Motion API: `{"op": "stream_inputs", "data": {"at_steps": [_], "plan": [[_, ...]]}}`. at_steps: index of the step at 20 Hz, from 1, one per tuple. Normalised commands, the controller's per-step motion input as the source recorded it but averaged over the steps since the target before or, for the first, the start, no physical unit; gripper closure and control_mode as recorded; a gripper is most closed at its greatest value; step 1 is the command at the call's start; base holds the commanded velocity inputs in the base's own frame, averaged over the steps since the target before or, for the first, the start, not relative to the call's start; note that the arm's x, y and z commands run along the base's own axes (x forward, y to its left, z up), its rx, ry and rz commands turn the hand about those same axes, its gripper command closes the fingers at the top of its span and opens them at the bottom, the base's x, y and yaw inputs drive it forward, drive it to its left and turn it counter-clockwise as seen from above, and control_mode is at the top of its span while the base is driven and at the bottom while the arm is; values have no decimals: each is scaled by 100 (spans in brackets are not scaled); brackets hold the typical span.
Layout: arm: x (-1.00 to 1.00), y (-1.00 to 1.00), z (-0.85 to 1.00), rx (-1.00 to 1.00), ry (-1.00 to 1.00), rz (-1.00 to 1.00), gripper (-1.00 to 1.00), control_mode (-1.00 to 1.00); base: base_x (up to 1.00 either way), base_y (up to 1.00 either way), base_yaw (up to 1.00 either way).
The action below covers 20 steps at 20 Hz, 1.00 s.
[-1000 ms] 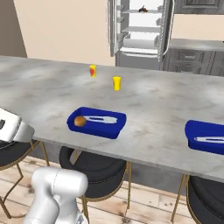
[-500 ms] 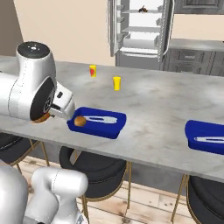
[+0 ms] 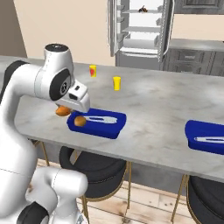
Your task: Gather the carrot and potato from the fridge and place them on a tray on the dining counter. Then gather the fish and chicken drumstick from the fridge and place them on the other tray.
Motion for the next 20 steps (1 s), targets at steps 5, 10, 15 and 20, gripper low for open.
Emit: {"op": "stream_inputs", "data": {"at_steps": [5,10,15,20], "plan": [[64,-7,-50,-20,-3,-3,100,-100,0,0,0],[69,-9,-32,-8,-6,-1,100,-100,0,0,0],[50,-15,-26,0,-11,0,100,-100,0,0,0],[36,-11,-42,0,-8,0,100,-100,0,0,0]]}}
